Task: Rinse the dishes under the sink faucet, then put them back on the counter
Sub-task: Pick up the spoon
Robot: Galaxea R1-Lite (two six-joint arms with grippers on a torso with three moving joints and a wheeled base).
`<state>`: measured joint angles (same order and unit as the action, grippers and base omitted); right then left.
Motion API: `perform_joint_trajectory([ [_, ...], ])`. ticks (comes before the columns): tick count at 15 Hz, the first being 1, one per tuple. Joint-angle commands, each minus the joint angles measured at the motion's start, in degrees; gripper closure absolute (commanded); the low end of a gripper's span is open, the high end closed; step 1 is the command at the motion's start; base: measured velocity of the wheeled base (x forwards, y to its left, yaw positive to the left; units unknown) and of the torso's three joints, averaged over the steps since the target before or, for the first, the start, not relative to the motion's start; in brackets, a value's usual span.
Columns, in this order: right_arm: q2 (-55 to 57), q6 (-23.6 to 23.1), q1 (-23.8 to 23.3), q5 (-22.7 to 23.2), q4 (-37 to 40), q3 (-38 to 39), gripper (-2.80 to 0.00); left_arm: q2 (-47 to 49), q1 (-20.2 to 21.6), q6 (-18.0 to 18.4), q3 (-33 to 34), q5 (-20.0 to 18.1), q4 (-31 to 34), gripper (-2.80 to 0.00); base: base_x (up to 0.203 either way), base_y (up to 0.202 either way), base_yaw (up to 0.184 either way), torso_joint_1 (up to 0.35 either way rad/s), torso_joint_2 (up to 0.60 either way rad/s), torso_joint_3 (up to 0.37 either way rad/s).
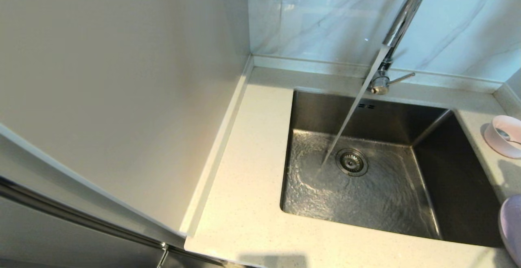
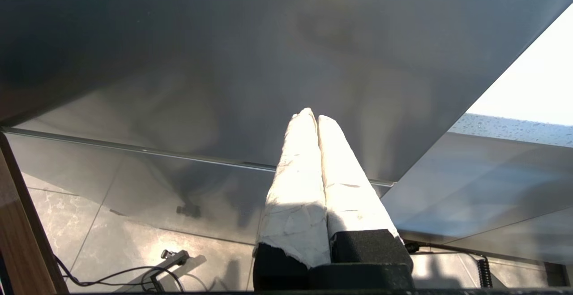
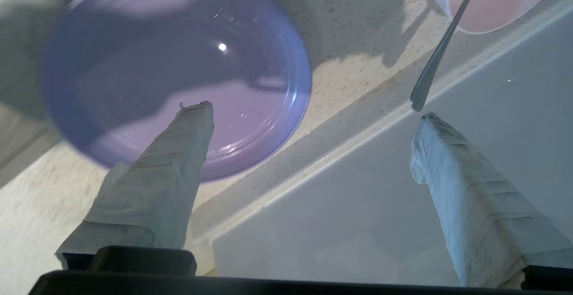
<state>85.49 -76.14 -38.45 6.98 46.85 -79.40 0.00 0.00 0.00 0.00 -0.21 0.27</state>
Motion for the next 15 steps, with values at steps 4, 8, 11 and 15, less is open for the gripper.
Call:
perform_joint_trajectory([
  [4,-3.6,2.6,-0.7,-2.0,-30.7,18.9,-2.80,0.0,0.0,0.0,0.0,-0.1,0.0,0.00,0.000,0.000,0.000,0.000,0.00,0.000],
  [8,-5.4,1.9,-0.8,-4.6,-43.1,24.5,-2.80,0.0,0.0,0.0,0.0,0.0,0.0,0.00,0.000,0.000,0.000,0.000,0.00,0.000],
  [11,-5.4,-0.8,-0.8,-4.6,-51.2,29.6,-2.80,0.0,0.0,0.0,0.0,0.0,0.0,0.00,0.000,0.000,0.000,0.000,0.00,0.000],
  [15,-4.3,-2.9,-0.5,-5.7,-51.5,31.1,-2.80,0.0,0.0,0.0,0.0,-0.1,0.0,0.00,0.000,0.000,0.000,0.000,0.00,0.000],
])
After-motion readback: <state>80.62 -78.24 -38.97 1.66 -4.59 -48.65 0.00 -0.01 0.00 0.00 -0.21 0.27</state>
